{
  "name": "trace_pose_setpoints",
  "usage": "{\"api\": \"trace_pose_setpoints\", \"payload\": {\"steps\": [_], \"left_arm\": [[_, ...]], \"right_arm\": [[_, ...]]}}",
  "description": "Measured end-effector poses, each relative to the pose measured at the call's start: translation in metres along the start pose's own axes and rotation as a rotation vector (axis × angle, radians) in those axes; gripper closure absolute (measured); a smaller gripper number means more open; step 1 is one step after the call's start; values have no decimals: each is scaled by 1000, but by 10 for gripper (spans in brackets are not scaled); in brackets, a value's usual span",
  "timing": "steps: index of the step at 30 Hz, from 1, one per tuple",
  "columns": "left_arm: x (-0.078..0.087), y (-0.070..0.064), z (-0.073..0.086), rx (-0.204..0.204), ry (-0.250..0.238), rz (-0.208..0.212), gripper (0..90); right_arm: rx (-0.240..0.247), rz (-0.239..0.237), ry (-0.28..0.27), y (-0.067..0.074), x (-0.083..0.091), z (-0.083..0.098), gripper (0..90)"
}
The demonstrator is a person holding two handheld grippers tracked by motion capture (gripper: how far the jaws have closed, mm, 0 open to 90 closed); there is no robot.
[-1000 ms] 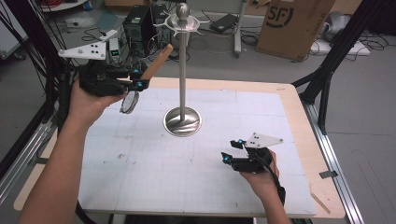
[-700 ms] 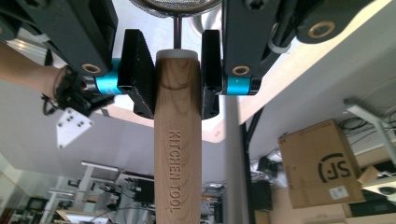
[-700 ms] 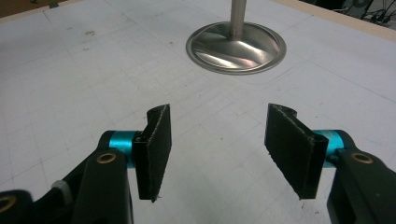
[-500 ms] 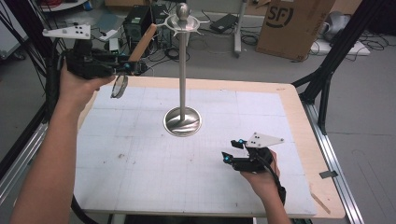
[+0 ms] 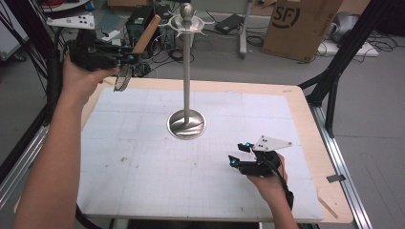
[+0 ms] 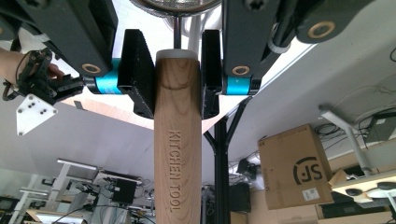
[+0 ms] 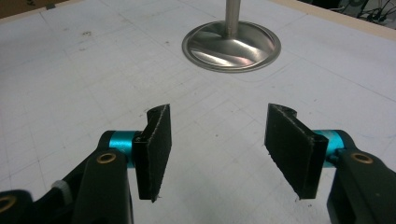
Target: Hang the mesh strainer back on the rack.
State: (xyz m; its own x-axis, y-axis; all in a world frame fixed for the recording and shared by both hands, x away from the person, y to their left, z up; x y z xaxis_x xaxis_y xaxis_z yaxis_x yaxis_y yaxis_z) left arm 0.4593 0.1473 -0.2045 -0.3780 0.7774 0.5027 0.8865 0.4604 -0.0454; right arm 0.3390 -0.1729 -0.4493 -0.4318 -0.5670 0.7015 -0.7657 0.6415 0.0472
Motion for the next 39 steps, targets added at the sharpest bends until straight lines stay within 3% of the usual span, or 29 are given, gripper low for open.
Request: {"api": "trace_pose_setpoints", "payload": {"steps": [7,23,39], "left_arm": [[1,6,3,15,3,-9,686],[-23,-11,-1,-22,33,14,686],[-51,-16,6,-34,117,47,685]], "right_arm": [[-1,0,2,0,1,2,405],[0,2,0,1,1,1,405],[3,1,1,2,1,1,405]]}}
Point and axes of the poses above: each handheld gripper's, and its own axes: x roughly backward along the jaws, z roughly out of its underside, y roughly to its left, the point moved 10 cm from there along -x, roughly forward along the jaws, and after that the axes turned 15 degrees about y, right-handed, at the moved point
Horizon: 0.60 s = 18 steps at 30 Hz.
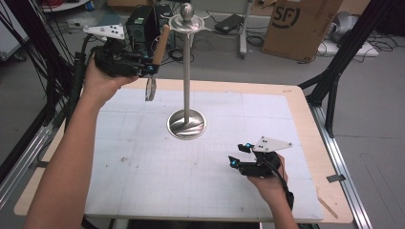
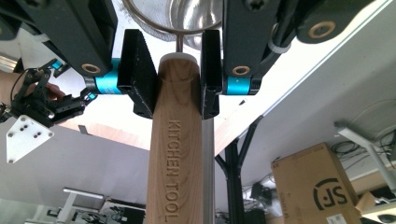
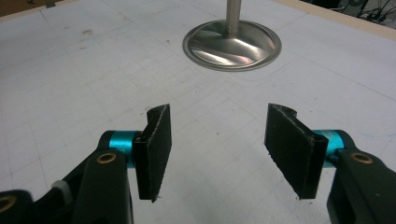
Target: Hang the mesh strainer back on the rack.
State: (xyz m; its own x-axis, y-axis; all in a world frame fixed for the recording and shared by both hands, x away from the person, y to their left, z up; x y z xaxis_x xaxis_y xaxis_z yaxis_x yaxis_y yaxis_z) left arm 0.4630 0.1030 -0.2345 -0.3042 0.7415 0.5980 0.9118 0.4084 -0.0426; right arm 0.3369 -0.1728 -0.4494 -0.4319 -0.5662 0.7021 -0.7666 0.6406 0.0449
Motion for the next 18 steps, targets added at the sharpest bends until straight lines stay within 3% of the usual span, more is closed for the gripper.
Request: {"api": "trace_pose_setpoints", "payload": {"steps": [9,13,18], "left_arm": [[-6,-2,-1,6,6,14,674],[-5,-2,-2,8,7,-10,576],[-2,-6,0,9,4,0,540]], "right_arm": [[-2,-2,-2,0,1,0,405],[-1,-4,-4,0,1,0,405],[1,-4,-3,1,1,-1,405]]}}
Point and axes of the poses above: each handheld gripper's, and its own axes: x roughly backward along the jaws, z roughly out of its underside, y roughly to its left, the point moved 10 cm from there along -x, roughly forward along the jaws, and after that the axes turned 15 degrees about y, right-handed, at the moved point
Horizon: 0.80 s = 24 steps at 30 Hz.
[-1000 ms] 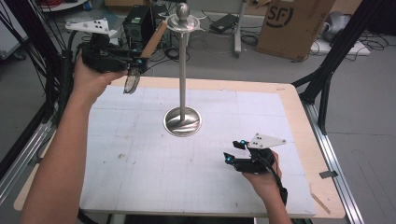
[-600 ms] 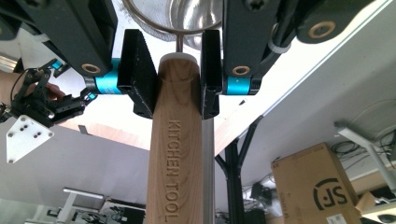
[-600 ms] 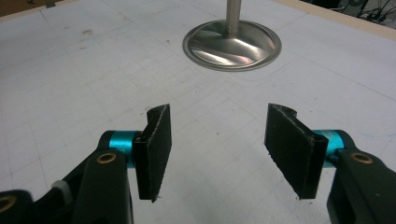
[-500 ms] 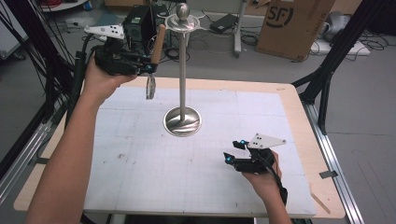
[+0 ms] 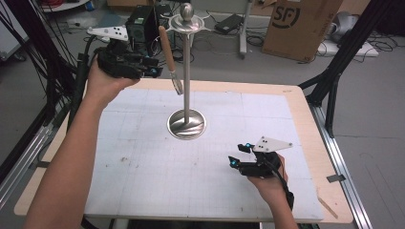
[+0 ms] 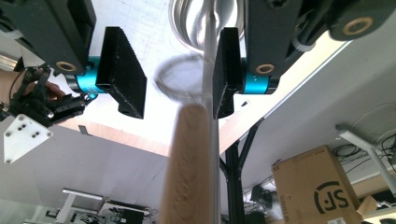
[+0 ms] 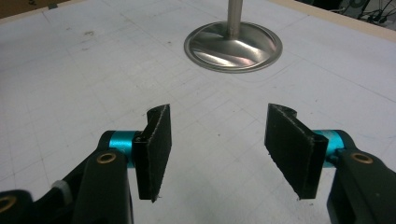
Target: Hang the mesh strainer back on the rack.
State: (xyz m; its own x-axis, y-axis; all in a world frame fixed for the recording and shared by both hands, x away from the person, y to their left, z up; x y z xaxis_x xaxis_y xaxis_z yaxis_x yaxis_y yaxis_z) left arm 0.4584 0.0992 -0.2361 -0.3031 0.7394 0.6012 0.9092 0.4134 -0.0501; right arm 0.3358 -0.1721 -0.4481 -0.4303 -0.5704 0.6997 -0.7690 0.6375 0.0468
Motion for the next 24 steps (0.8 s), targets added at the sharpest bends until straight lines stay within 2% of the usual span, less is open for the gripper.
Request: {"api": "trace_pose_setpoints", "payload": {"steps": [9,13,15,20,24], "left_arm": [[-7,-10,13,-2,1,42,470],[-8,-13,21,-8,19,39,451],[-7,-13,24,-2,15,30,439],[-2,-18,33,5,-11,45,434],[0,-21,43,6,-10,51,430]], "right_arm": [[4,-1,1,0,-1,0,405],[2,-2,4,1,-1,0,405],[0,-2,6,1,-2,0,405],[3,-3,6,2,-2,0,405],[7,-3,8,3,-3,0,405]]}}
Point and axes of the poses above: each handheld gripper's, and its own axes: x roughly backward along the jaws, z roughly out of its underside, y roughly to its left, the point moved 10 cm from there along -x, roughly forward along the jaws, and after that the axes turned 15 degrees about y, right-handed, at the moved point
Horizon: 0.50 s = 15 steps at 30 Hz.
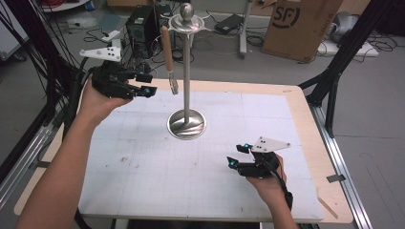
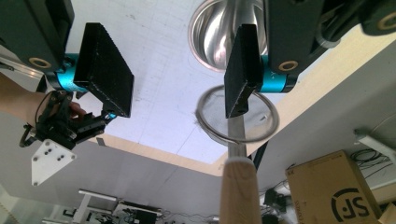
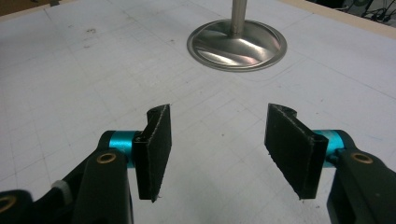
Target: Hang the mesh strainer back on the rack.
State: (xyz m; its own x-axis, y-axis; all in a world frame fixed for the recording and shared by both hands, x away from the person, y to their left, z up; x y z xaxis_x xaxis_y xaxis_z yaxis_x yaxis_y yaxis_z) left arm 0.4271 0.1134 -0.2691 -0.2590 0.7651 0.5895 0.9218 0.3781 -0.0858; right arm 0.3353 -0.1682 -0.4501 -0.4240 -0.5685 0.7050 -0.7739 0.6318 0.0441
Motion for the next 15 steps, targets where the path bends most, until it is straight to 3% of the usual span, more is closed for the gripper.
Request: {"api": "trace_pose_setpoints", "payload": {"steps": [7,15], "left_arm": [[-3,-9,16,-15,14,24,418],[-18,-24,34,-42,56,49,386]], "right_arm": [[1,-1,5,1,-2,0,405],[4,1,7,1,-2,0,405]]}}
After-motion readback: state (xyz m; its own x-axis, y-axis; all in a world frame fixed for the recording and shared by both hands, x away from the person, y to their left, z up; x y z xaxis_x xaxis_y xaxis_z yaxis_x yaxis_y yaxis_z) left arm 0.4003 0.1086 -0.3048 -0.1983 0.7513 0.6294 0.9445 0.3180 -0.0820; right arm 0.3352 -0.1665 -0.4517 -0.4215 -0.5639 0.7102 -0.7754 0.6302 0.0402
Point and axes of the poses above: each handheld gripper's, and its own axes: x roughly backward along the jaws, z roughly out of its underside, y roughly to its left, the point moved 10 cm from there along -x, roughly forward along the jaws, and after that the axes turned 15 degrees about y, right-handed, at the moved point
